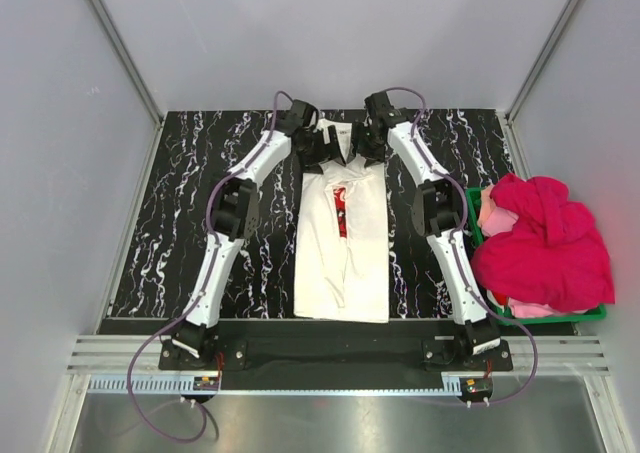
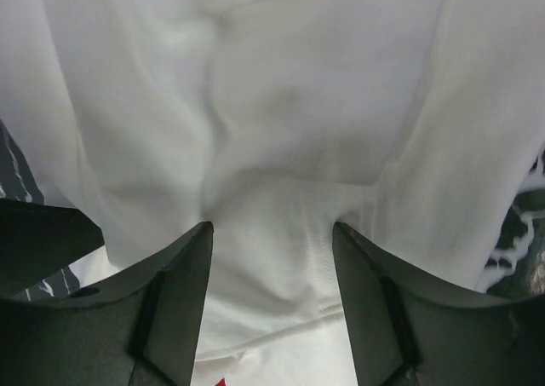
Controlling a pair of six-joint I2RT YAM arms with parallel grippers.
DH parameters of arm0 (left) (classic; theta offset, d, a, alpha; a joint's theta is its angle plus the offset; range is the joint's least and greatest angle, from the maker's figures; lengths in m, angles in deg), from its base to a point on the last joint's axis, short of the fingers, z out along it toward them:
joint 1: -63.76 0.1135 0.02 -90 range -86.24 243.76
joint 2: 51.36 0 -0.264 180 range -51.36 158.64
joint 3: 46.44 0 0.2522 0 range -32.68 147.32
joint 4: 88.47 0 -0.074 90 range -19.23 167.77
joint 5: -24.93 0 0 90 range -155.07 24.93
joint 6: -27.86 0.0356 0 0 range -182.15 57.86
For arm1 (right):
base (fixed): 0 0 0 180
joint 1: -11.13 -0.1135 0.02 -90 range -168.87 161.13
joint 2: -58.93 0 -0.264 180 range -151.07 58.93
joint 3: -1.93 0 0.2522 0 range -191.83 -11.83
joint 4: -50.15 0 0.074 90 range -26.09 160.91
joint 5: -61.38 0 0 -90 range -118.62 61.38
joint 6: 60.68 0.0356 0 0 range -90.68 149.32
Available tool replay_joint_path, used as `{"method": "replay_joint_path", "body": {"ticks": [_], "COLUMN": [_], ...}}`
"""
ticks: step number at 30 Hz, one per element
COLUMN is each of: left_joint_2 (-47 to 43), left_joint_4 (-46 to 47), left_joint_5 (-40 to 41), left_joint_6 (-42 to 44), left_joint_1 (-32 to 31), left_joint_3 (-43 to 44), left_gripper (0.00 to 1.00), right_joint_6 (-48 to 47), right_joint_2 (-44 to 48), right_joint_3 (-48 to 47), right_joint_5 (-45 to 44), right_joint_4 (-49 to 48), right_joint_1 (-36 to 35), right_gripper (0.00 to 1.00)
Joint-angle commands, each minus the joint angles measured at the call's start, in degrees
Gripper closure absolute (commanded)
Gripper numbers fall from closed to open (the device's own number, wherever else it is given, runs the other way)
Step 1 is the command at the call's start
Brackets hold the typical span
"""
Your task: Fold and stack the t-shirts
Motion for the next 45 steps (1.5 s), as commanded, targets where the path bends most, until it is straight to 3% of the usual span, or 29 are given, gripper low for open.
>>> {"method": "replay_joint_path", "body": {"ticks": [1,5,7,12,18,21,22,23,25,26,33,39,45], "left_joint_2": [6.8,6.2,4.5,-10.1,-30.8,-39.3,-41.5,-45.7,-49.9,-54.2,-75.5,-86.2,-86.3], "left_joint_4": [4.6,12.0,13.4,15.5,10.0,6.5,6.2,6.0,5.8,6.0,9.7,14.3,15.6], "left_joint_5": [-5.3,-10.9,-12.9,-14.8,-9.3,-6.1,-5.5,-4.7,-2.2,-1.8,4.7,7.0,8.9], "left_joint_6": [-1.5,-3.7,-4.0,-2.8,1.0,3.1,3.4,3.7,3.5,3.3,-4.4,-12.1,-13.5], "left_joint_1": [5.4,8.7,9.5,9.6,9.9,9.9,9.8,9.8,9.8,9.7,4.8,-1.2,-2.9], "left_joint_3": [4.4,4.8,4.4,-6.2,-22.5,-32.8,-36.3,-44.2,-52.0,-60.5,-90.8,-103.9,-107.7], "left_gripper": [0.13,0.08,0.01,0.01,0.01,0.02,0.02,0.03,0.04,0.04,0.09,0.12,0.16], "right_joint_6": [2.7,3.0,1.4,-1.0,1.6,5.5,7.2,10.3,12.4,14.4,24.2,33.2,34.0], "right_joint_2": [-3.2,-1.2,-0.1,12.4,30.9,42.3,45.7,51.9,57.3,61.4,73.8,83.0,85.4], "right_joint_3": [3.2,2.0,1.6,10.8,25.8,41.0,52.1,58.0,72.5,76.6,108.1,123.0,125.3], "right_joint_5": [4.1,3.7,4.5,8.4,8.2,7.5,7.2,8.3,7.8,5.8,1.9,0.2,0.2], "right_joint_4": [-12.9,-18.1,-18.8,-24.3,-24.3,-25.3,-27.2,-29.3,-33.0,-32.8,-38.3,-44.6,-43.6], "right_joint_1": [2.1,3.3,3.4,3.3,3.3,3.1,2.8,2.5,1.2,-0.6,-15.1,-19.9,-20.3], "right_gripper": [0.34,0.31,0.23,0.10,0.04,0.05,0.05,0.05,0.05,0.06,0.16,0.23,0.27]}}
